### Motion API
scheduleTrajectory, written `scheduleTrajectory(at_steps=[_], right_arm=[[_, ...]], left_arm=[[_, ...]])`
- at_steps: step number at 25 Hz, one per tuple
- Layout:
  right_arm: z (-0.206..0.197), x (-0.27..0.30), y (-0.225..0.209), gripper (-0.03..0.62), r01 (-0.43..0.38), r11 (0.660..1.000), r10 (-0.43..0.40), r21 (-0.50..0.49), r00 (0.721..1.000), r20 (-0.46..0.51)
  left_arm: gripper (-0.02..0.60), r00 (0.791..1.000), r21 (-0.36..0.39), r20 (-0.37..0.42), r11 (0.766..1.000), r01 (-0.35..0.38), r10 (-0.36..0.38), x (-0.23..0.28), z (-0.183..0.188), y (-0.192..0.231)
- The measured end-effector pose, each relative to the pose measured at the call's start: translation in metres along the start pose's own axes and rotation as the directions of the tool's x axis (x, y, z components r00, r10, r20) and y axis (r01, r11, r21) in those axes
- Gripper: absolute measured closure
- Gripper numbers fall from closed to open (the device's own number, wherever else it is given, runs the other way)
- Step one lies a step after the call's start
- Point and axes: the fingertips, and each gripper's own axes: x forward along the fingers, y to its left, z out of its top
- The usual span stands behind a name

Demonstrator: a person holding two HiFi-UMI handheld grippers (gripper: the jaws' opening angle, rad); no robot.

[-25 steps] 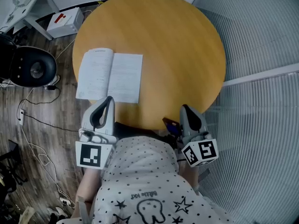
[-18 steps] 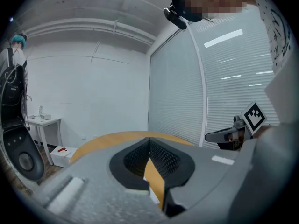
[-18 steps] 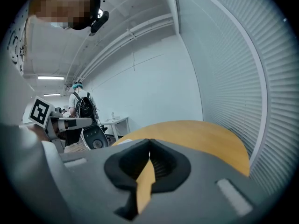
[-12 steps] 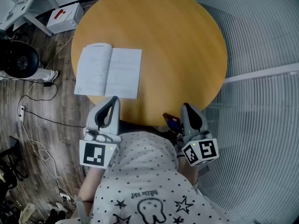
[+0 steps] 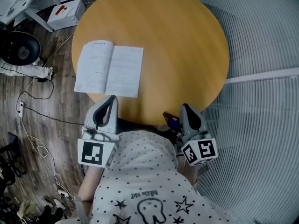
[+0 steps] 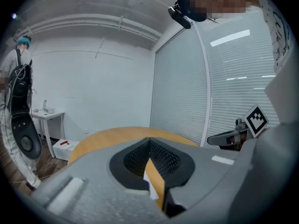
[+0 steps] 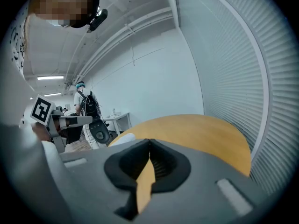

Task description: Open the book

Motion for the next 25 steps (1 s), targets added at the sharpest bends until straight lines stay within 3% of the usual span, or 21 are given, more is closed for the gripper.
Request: scheduleTrajectory(at_steps=[19, 25], right_arm=[[-0.002, 0.001, 0.003, 0.589, 0.017, 1.0, -0.017, -0.015, 1.0, -0.011], [-0.002, 0.004, 0.009, 0.589, 0.015, 1.0, -0.016, -0.018, 1.0, -0.01]], left_arm=[[0.572, 1.0, 0.002, -0.006, 1.0, 0.017, -0.017, 0.005, -0.002, 0.006], [0.571, 0.998, 0.036, -0.059, 0.999, 0.027, -0.025, 0.007, -0.013, 0.009]])
